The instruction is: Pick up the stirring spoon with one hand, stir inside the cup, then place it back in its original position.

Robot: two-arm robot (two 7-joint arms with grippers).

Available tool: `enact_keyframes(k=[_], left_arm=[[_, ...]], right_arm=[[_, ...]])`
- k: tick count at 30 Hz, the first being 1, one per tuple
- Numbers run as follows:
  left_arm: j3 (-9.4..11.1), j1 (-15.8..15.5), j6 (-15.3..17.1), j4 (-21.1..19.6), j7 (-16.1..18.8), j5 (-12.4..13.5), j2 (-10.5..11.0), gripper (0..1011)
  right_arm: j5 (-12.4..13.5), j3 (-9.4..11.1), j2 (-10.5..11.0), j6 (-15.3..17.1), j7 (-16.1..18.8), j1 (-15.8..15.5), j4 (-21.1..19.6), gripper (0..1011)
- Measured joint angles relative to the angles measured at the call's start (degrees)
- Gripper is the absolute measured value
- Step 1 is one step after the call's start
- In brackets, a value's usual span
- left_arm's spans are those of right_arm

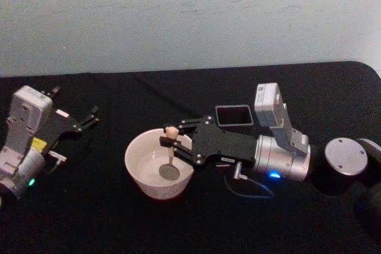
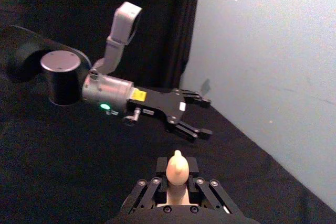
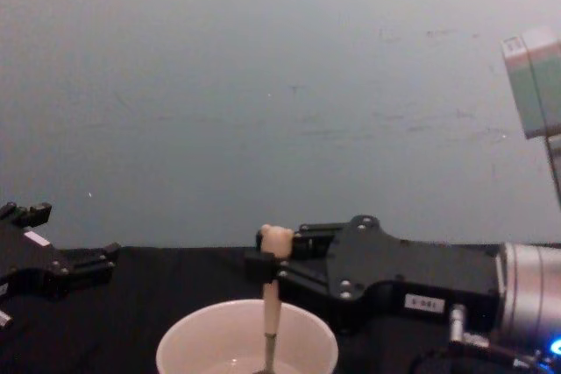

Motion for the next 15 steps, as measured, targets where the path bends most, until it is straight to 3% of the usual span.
enact_keyframes(k=[7,15], left_arm=[[0.00,0.00,0.00,0.00,0.00,0.00,0.00,1002],[0.00,0.00,0.00,0.00,0.00,0.00,0.00,1001]], right_arm=[[0.22,-1.10,-1.63,-0.05,0.41,0.78,1.03,209],[-0.57,-1.46,-4.57,-0.96,-0.90,3.28,5.33,209]])
